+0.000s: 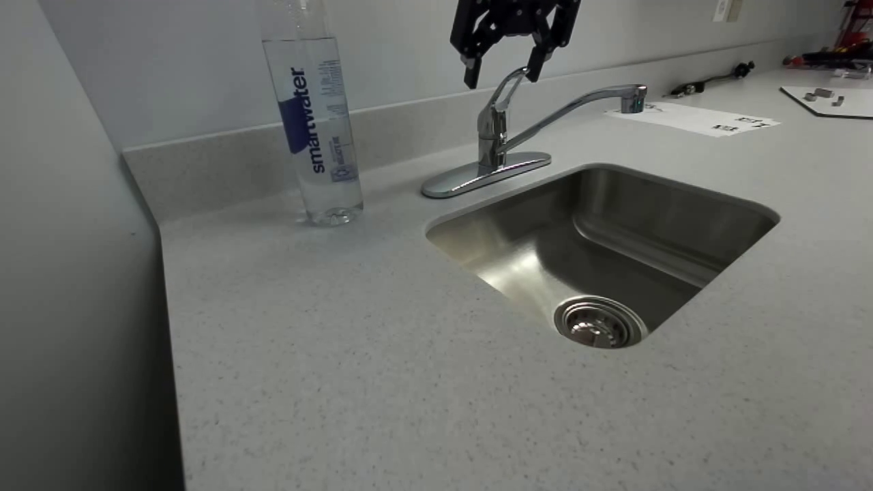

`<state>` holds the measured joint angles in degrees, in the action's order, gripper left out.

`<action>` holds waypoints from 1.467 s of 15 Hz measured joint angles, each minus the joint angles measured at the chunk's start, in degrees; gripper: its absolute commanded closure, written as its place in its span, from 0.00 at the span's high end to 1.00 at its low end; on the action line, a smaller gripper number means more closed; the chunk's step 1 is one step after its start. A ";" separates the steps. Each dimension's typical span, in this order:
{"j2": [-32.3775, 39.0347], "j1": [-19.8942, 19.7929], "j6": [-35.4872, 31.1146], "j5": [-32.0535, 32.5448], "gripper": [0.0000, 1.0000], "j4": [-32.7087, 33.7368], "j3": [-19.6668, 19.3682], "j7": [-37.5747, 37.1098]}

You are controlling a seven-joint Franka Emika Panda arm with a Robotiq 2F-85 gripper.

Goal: Turn the tap nozzle from the left to the middle then lift up the tap handle

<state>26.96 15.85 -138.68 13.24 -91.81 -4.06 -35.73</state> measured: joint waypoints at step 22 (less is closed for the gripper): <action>-0.12 0.60 -1.61 0.86 1.00 -0.02 2.95 0.69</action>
<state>26.84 16.46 -140.29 14.10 -91.83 -1.11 -35.04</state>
